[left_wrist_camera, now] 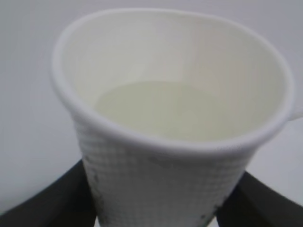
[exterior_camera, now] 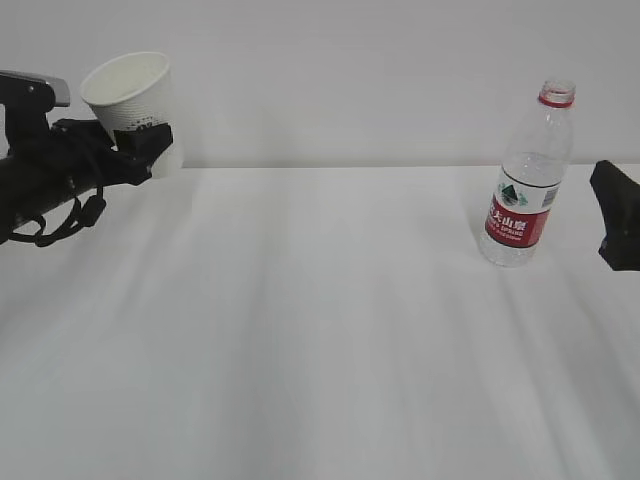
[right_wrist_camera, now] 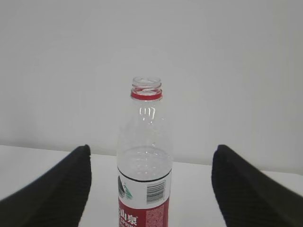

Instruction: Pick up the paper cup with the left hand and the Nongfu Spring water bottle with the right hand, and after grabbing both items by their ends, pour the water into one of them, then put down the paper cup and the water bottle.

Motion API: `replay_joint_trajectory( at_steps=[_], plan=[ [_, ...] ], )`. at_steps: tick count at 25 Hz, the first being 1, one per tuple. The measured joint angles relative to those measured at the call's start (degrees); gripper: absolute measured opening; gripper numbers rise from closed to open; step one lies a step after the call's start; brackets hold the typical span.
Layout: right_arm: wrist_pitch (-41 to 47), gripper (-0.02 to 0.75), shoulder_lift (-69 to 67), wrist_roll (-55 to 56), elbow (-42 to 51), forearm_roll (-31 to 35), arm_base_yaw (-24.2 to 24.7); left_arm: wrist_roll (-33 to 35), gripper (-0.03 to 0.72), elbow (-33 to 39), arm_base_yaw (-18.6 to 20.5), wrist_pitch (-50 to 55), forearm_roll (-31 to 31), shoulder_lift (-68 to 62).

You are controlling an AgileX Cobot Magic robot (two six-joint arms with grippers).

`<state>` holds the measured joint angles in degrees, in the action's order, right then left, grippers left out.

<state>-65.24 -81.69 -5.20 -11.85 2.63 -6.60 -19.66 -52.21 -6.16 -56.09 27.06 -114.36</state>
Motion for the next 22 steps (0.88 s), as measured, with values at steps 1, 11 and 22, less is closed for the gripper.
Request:
replay_joint_trajectory(
  at_steps=[1, 11, 22],
  plan=[
    [0.0, 0.593, 0.0, 0.0, 0.0, 0.0, 0.0, 0.1, 0.492, 0.0, 0.4, 0.1, -0.9, 0.0],
    [0.0, 0.593, 0.0, 0.0, 0.0, 0.0, 0.0, 1.8, 0.492, 0.0, 3.8, 3.2, -3.5, 0.0],
    [0.0, 0.593, 0.0, 0.0, 0.0, 0.0, 0.0, 1.8, 0.492, 0.0, 7.1, 5.9, -3.8, 0.0]
  ],
)
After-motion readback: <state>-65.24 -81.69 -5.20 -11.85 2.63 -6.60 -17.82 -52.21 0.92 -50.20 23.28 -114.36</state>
